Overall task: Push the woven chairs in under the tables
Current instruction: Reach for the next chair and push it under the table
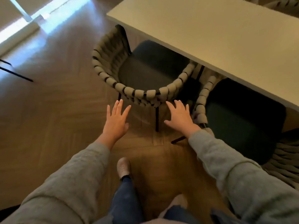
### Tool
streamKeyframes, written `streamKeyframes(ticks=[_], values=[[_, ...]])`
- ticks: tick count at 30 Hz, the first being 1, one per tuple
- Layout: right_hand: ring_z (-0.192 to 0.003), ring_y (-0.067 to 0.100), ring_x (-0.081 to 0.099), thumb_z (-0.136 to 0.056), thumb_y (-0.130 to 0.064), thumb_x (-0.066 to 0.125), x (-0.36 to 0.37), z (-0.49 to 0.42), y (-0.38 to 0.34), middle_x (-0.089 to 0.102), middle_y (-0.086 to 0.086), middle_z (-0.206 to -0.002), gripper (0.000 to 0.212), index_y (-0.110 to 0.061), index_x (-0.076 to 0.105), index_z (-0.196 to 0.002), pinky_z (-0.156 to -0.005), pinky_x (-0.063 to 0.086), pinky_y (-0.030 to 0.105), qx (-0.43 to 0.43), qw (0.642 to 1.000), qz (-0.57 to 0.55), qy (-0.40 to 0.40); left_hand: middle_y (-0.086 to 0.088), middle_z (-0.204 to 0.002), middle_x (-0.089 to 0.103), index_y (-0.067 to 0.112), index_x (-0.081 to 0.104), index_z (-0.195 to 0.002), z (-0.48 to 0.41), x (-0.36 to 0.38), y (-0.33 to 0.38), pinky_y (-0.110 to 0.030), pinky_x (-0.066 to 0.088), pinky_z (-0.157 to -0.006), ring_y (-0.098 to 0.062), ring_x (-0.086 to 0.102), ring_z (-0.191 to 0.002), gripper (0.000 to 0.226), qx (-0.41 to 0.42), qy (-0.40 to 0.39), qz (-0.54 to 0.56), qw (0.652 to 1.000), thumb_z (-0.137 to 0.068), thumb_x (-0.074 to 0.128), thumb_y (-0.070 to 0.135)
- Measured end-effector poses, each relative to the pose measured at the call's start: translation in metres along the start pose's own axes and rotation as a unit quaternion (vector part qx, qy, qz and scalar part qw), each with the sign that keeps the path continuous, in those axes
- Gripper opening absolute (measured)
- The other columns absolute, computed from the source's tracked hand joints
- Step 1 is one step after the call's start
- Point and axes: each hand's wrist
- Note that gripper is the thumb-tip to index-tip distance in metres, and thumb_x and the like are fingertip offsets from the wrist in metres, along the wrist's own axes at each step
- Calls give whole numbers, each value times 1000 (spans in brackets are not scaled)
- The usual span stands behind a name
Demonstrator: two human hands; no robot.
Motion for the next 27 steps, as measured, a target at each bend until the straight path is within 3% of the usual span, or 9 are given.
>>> streamKeyframes(ticks=[5, 12, 16, 22, 27], values=[[-148, 32, 10, -85, -40, 70, -1, -74, -121, 20, 14, -158, 85, -25, 21, -153, -119, 5, 55, -42, 999, 2, 12, -15, -161, -1, 23, 11, -154, -19, -8, -129, -56, 1, -117, -31, -6, -149, 81, -44, -48, -31, 997, -90, 58, 38], [-149, 29, 10, -84, -43, 70, 1, -160, -253, 14, 12, -160, 93, -28, 10, -154, -120, 5, 50, -54, 996, -67, 7, -13, -161, -6, 23, 9, -154, -70, -24, -275, -56, 0, -116, -31, -10, -148, 80, -56, -84, -50, 994, -91, 54, 42], [-149, 28, 11, -85, -48, 68, -1, -209, -298, 14, 12, -160, 95, -26, 7, -155, -120, 8, 50, -54, 997, -62, 2, -13, -161, -6, 24, 13, -154, -112, -26, -320, -55, -1, -117, -31, -11, -148, 77, -23, -91, -42, 995, -91, 55, 40], [-149, 28, 7, -87, -55, 60, -19, -324, -347, 10, 12, -161, 91, -25, 7, -155, -119, 7, 50, -9, 995, -83, 57, -14, -161, -9, 26, 12, -154, -236, -37, -384, -55, -4, -116, -31, -13, -148, 76, 45, -96, -74, 992, -91, 53, 40], [-148, 32, 7, -90, -46, 59, -63, -426, -361, 11, 17, -160, 84, -19, 12, -155, -119, 10, 53, 0, 991, -9, 131, -14, -161, -8, 25, 16, -153, -349, -63, -431, -55, -4, -116, -31, -12, -148, 74, 63, -87, -98, 989, -92, 52, 40]])
Point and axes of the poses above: each hand's wrist, its own z-axis away from the middle knuckle, its own x-axis out of the palm, y = z × x
